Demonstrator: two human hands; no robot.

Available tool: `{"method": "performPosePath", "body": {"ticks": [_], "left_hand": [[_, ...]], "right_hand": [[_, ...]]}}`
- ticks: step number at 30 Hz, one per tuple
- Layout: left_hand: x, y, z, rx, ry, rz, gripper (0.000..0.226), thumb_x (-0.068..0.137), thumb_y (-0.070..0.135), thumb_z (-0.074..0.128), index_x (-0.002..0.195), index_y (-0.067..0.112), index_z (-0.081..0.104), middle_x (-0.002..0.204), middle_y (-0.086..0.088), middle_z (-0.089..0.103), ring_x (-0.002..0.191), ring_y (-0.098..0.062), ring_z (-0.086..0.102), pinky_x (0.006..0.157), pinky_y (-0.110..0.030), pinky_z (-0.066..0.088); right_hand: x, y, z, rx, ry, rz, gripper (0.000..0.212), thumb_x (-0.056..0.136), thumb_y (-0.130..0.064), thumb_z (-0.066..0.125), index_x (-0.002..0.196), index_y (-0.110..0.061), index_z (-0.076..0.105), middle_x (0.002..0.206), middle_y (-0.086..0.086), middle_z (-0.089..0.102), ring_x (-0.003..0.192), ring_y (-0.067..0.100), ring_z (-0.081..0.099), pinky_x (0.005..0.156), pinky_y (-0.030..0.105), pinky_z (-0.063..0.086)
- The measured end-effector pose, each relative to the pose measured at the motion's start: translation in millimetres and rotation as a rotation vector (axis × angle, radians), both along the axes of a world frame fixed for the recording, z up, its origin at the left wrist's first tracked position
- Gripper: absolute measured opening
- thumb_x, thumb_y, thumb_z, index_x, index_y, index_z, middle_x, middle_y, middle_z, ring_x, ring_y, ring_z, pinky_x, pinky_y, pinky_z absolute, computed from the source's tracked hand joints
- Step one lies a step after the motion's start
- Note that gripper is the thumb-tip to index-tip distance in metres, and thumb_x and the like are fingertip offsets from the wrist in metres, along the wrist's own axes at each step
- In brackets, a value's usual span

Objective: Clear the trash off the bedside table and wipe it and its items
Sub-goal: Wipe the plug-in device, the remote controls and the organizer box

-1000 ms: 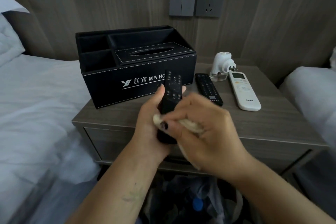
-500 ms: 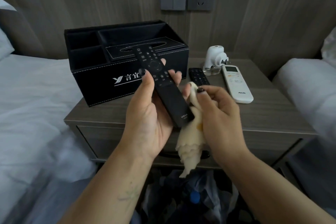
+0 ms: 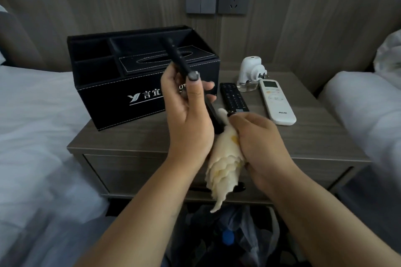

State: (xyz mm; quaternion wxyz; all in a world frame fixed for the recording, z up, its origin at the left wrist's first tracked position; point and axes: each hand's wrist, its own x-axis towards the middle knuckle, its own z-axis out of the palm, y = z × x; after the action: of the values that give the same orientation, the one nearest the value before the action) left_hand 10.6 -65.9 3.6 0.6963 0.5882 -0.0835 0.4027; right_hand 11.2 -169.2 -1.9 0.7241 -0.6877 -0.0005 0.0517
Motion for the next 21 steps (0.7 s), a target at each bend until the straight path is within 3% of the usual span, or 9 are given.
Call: {"method": "performPosePath", "body": {"ticks": [2, 3, 5, 8, 11, 13, 15, 19, 21], "left_hand": [[8.7, -0.5, -1.2, 0.101, 0.024, -0.020, 0.035, 0.100, 0.018, 0.043, 0.134, 0.010, 0.037, 0.103, 0.004, 0.054, 0.087, -0.003, 0.061, 0.078, -0.025, 0.051], [12.5, -1.0, -1.4, 0.094, 0.054, -0.056, 0.032, 0.101, 0.018, 0.044, 0.132, 0.013, 0.040, 0.102, 0.006, 0.055, 0.086, -0.003, 0.061, 0.079, -0.025, 0.052], [19.7, -2.9, 2.2, -0.052, 0.136, -0.173, 0.020, 0.101, 0.023, 0.044, 0.119, 0.020, 0.050, 0.097, 0.005, 0.059, 0.086, -0.007, 0.063, 0.080, -0.029, 0.053], [31.4, -3.6, 10.4, -0.329, 0.290, -0.420, 0.025, 0.102, 0.031, 0.043, 0.107, 0.011, 0.057, 0.098, -0.009, 0.060, 0.093, -0.023, 0.059, 0.094, -0.047, 0.050], [34.9, 6.0, 13.3, -0.476, 0.424, -0.566, 0.042, 0.091, 0.045, 0.053, 0.114, 0.010, 0.063, 0.102, -0.008, 0.065, 0.095, -0.021, 0.066, 0.091, -0.039, 0.056], [33.6, 13.4, 12.6, -0.494, 0.456, -0.662, 0.058, 0.085, 0.048, 0.055, 0.127, 0.008, 0.059, 0.116, -0.009, 0.067, 0.106, -0.022, 0.066, 0.093, -0.038, 0.054], [30.4, 17.0, 12.2, -0.442, 0.466, -0.737, 0.058, 0.087, 0.049, 0.052, 0.132, 0.012, 0.057, 0.126, -0.012, 0.065, 0.116, -0.025, 0.063, 0.098, -0.042, 0.051], [19.0, 14.2, 7.2, -0.322, 0.533, -0.759, 0.047, 0.087, 0.049, 0.049, 0.120, 0.021, 0.066, 0.117, -0.008, 0.070, 0.108, -0.022, 0.068, 0.083, -0.036, 0.058], [13.5, 11.0, 2.1, -0.230, 0.537, -0.693, 0.042, 0.086, 0.046, 0.048, 0.111, 0.022, 0.071, 0.111, -0.004, 0.073, 0.106, -0.017, 0.068, 0.083, -0.030, 0.057]], "right_hand": [[5.8, -7.9, 7.8, -0.016, -0.132, -0.063, 0.021, 0.089, -0.020, 0.057, 0.071, -0.020, 0.068, 0.068, 0.006, 0.065, 0.066, 0.021, 0.061, 0.067, 0.043, 0.055], [8.8, -11.7, 12.4, -0.043, -0.230, -0.091, 0.019, 0.089, -0.020, 0.057, 0.072, -0.021, 0.067, 0.066, 0.001, 0.065, 0.062, 0.013, 0.061, 0.058, 0.032, 0.055], [15.0, -16.3, 18.4, -0.122, -0.474, -0.124, 0.012, 0.090, -0.017, 0.059, 0.081, -0.019, 0.067, 0.068, -0.009, 0.065, 0.060, -0.001, 0.059, 0.052, 0.015, 0.048], [26.5, -13.0, 16.3, -0.284, -0.785, -0.066, 0.008, 0.090, -0.014, 0.063, 0.097, -0.017, 0.065, 0.091, -0.005, 0.066, 0.084, 0.004, 0.062, 0.071, 0.015, 0.048], [39.5, -4.9, 10.5, -0.438, -1.028, 0.013, 0.016, 0.088, -0.005, 0.066, 0.104, -0.002, 0.066, 0.094, 0.006, 0.061, 0.088, 0.007, 0.057, 0.079, 0.015, 0.045], [49.8, -4.6, 12.3, -0.495, -1.112, -0.042, 0.015, 0.086, -0.001, 0.067, 0.101, 0.001, 0.067, 0.093, 0.006, 0.061, 0.087, 0.005, 0.056, 0.081, 0.012, 0.044], [58.1, -7.9, 15.7, -0.500, -1.130, -0.151, 0.014, 0.086, 0.000, 0.067, 0.099, 0.000, 0.068, 0.092, 0.002, 0.060, 0.087, 0.001, 0.054, 0.081, 0.010, 0.042], [51.9, -6.7, 13.4, -0.450, -1.143, -0.147, 0.017, 0.086, 0.000, 0.068, 0.103, 0.001, 0.068, 0.092, 0.003, 0.059, 0.088, -0.003, 0.052, 0.080, 0.011, 0.041], [42.5, -6.4, 4.6, -0.423, -1.136, -0.109, 0.020, 0.084, 0.002, 0.069, 0.104, 0.003, 0.066, 0.093, 0.005, 0.058, 0.091, -0.005, 0.051, 0.082, 0.011, 0.041]]}}
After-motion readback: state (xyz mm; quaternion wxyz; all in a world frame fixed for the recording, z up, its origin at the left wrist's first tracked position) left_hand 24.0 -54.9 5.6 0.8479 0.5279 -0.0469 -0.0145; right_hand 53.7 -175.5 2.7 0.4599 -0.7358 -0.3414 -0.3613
